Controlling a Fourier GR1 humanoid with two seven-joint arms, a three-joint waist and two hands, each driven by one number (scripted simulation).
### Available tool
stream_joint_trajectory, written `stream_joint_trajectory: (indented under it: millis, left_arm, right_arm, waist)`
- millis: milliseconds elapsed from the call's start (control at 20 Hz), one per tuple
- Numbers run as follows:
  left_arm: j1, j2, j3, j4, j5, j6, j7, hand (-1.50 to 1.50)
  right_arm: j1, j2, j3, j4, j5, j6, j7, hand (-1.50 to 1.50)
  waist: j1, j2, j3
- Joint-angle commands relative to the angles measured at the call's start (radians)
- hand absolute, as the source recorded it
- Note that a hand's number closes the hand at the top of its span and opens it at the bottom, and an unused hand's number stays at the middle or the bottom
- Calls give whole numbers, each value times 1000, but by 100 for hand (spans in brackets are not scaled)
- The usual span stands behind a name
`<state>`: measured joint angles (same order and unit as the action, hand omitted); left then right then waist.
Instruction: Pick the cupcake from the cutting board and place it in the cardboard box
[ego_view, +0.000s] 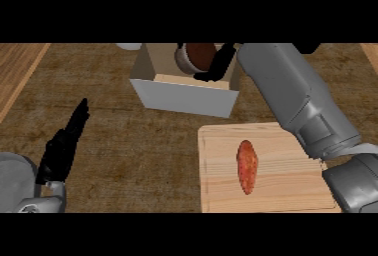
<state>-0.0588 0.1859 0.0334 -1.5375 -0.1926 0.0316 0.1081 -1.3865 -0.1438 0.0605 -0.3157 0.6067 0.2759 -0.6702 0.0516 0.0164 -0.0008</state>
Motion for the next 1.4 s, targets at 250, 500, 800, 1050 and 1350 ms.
stream_joint_trajectory:
  millis: [250, 500, 800, 1050, 1350]
  left_arm:
    - [-4, -8, 1, 10, -21, 15, 4, 0]
    - [5, -21, -13, 5, -13, 3, -22, 0]
    - [-34, 4, -6, -2, -7, -24, 7, 0]
    - [-12, -12, -15, 3, -18, -9, -17, 0]
    - [8, -12, -16, -21, -11, -16, -17, 0]
  right_arm:
    - [-39, 112, 42, 126, 77, -78, 92, 150]
    - [-12, 143, 50, 161, 43, -93, 145, -150]
    - [28, 144, -28, 167, -67, -112, 102, -150]
    - [-6, 144, -212, 169, -225, -147, 148, -150]
    - [-28, 52, -352, 192, -361, -2, 176, -150]
  waist:
    - [0, 2, 0]
    - [22, 3, 0]
    - [49, 9, 0]
    - [39, 15, 1]
    - [38, 18, 1]
